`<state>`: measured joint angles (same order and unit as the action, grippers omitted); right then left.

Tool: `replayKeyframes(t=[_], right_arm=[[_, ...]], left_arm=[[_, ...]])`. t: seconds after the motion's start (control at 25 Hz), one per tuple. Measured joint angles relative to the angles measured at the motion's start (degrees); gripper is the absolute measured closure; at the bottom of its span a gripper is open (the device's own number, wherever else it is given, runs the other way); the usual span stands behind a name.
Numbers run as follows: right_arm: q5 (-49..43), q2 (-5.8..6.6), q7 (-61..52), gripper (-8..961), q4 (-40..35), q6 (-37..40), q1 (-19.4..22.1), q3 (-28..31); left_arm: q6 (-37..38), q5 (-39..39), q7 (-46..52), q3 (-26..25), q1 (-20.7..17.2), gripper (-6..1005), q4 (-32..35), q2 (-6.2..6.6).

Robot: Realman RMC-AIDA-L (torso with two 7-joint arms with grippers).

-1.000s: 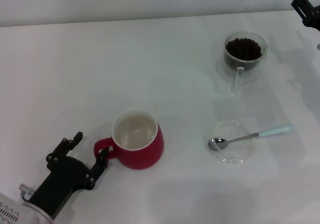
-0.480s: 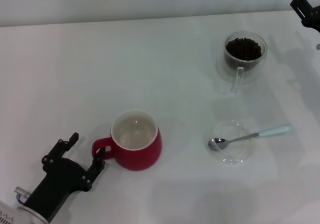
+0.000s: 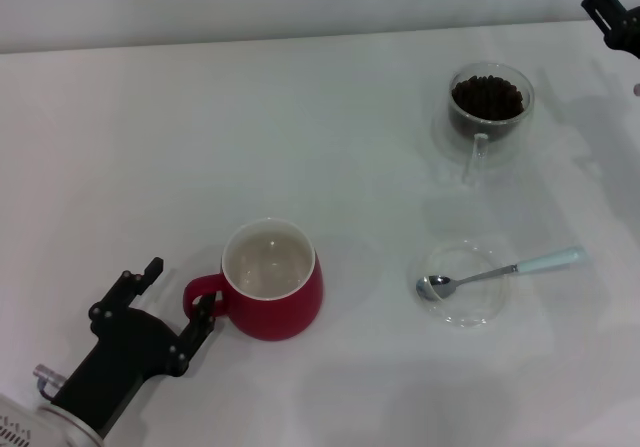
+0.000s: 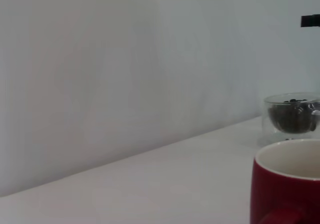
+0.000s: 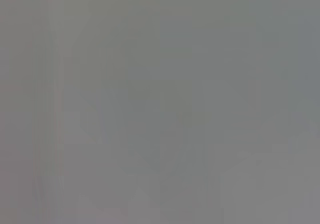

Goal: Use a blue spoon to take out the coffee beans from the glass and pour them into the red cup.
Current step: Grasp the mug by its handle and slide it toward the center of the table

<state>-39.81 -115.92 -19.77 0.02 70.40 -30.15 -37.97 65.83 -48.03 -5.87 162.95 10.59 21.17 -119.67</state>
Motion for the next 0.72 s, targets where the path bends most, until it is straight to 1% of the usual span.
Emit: replayKeyframes(t=[0.36,0.72], right_arm=[[0.0,0.07,0.22,78,-0.11,-0.47,-1.11,0.0],[0.0,0.18,0.33,78,-0.25,-0.49,-1.27,0.01]], left_arm=[[0.31,1.82,-3.22,0.0,-0.57,330,-0.25,0.05],[0.71,3.74,-3.57,-0.01,-0.83,330,-0.26,0.05]])
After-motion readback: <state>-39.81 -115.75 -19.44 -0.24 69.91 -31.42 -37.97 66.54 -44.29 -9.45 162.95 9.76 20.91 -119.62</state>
